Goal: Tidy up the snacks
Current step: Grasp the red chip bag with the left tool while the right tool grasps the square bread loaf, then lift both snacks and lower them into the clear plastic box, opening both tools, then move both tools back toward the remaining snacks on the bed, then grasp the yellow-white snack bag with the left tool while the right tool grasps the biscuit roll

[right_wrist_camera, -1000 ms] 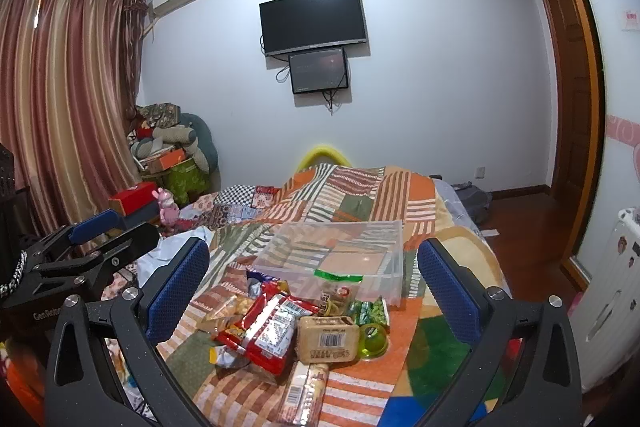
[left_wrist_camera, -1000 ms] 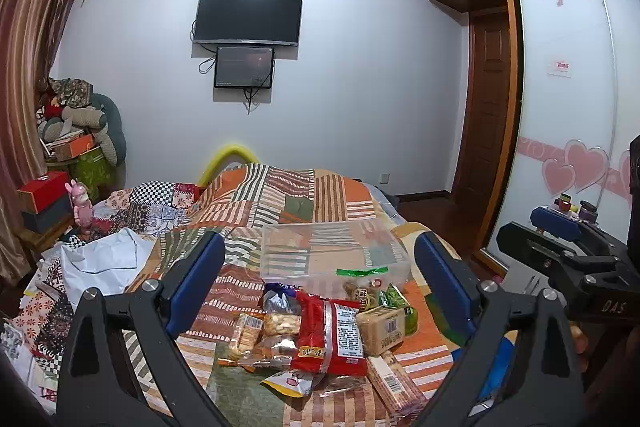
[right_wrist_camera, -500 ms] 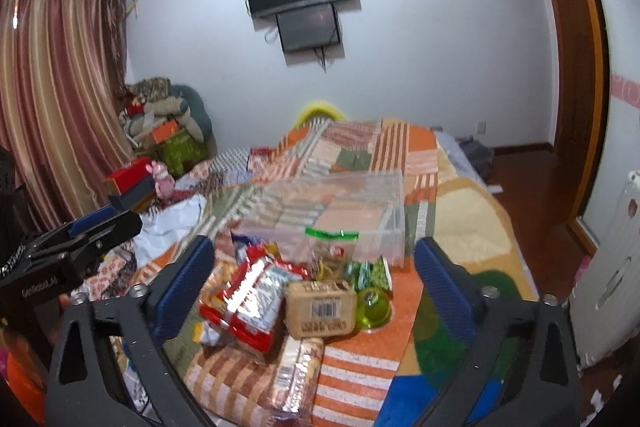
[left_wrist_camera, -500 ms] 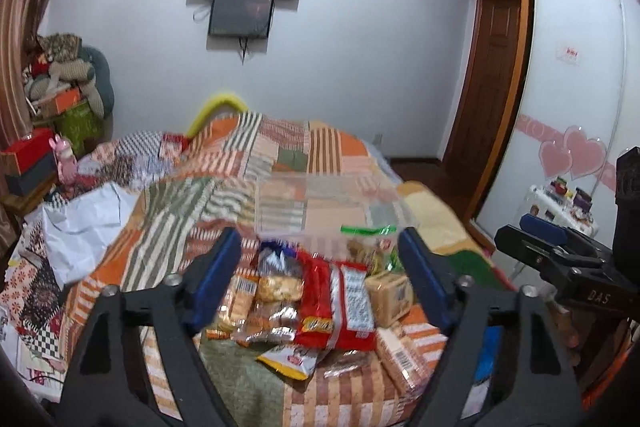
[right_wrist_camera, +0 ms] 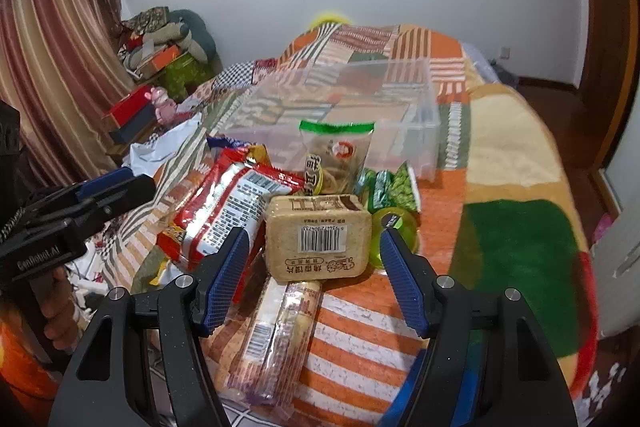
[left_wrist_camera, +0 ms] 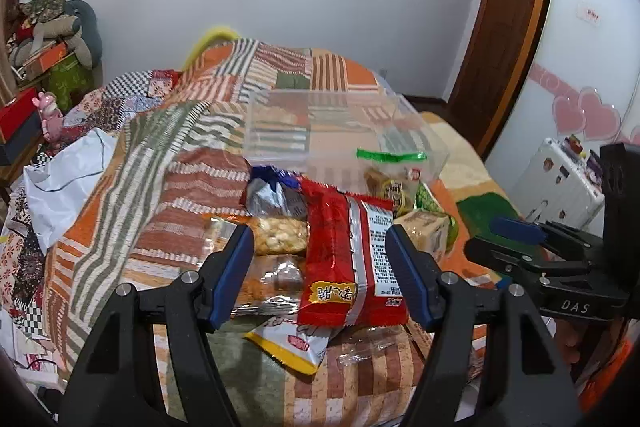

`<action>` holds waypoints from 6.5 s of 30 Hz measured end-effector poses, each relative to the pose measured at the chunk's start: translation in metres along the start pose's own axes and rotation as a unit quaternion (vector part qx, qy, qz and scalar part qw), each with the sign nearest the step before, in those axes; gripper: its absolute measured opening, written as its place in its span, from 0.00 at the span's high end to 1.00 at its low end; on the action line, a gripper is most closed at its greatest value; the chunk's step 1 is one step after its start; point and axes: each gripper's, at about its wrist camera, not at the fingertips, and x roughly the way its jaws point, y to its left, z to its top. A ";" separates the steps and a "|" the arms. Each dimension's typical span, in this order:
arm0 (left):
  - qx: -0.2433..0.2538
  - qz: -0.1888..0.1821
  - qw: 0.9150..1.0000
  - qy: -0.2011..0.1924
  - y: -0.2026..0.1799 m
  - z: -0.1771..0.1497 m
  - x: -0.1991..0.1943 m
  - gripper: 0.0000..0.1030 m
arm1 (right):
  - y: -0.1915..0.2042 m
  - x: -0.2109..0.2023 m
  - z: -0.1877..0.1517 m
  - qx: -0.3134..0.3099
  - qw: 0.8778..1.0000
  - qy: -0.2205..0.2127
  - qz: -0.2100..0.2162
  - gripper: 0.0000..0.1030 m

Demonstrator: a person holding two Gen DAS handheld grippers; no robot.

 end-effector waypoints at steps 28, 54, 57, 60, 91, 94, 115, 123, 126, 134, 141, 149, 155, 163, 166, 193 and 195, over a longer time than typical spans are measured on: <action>0.041 -0.003 0.998 0.057 -0.022 -0.008 0.046 0.24 | -0.011 0.064 0.011 0.024 0.996 0.072 0.044 0.28; 0.068 0.059 0.994 0.064 -0.046 -0.011 0.092 0.32 | -0.036 0.015 0.013 0.028 0.999 0.015 0.029 0.29; 0.054 0.041 0.996 0.059 -0.041 -0.011 0.088 0.37 | -0.036 0.012 0.014 0.032 0.999 0.011 0.031 0.29; 0.050 0.030 0.997 0.054 -0.039 -0.010 0.082 0.37 | -0.036 0.011 0.014 0.031 0.999 0.007 0.031 0.29; 0.045 -0.001 0.999 -0.029 -0.005 0.103 0.068 0.37 | -0.042 0.013 0.091 0.032 0.996 -0.083 0.009 0.29; 0.048 0.014 0.999 -0.020 -0.001 0.110 0.086 0.37 | -0.042 0.023 0.097 0.031 0.996 -0.080 0.002 0.29; 0.018 0.024 0.996 0.087 0.025 0.128 0.179 0.37 | -0.050 0.095 0.107 0.016 1.000 0.013 -0.004 0.29; 0.015 0.019 0.994 0.110 0.026 0.122 0.190 0.36 | -0.047 0.104 0.105 0.000 0.999 0.035 -0.013 0.27; 0.014 0.017 0.994 0.107 0.026 0.121 0.186 0.34 | -0.045 0.102 0.105 -0.007 0.999 0.036 -0.015 0.27; 0.033 0.024 0.998 0.057 0.017 0.127 0.146 0.22 | -0.043 0.079 0.107 0.002 1.000 0.021 -0.006 0.25; 0.038 0.019 0.999 0.030 0.008 0.119 0.098 0.21 | -0.031 0.043 0.099 -0.006 1.000 -0.003 -0.008 0.25; 0.041 0.025 0.999 0.009 0.003 0.087 0.043 0.16 | -0.017 0.011 0.075 -0.005 1.000 -0.015 -0.007 0.24; 0.046 0.028 0.998 0.015 0.005 0.052 0.017 0.13 | -0.009 0.006 0.048 -0.006 1.000 0.004 -0.002 0.24; 0.048 0.031 0.997 0.043 0.011 0.007 0.007 0.13 | 0.001 0.022 0.010 -0.011 0.998 0.056 0.006 0.24; 0.042 0.028 0.997 0.057 0.014 -0.009 0.007 0.13 | 0.003 0.033 -0.006 -0.012 0.996 0.085 0.013 0.24; -0.037 0.003 0.989 0.143 0.026 -0.067 0.057 0.19 | -0.015 0.027 -0.034 -0.024 0.994 0.109 0.005 0.58; -0.033 0.017 0.990 0.136 0.022 -0.069 0.059 0.20 | -0.014 0.029 -0.034 -0.021 0.993 0.112 0.010 0.58</action>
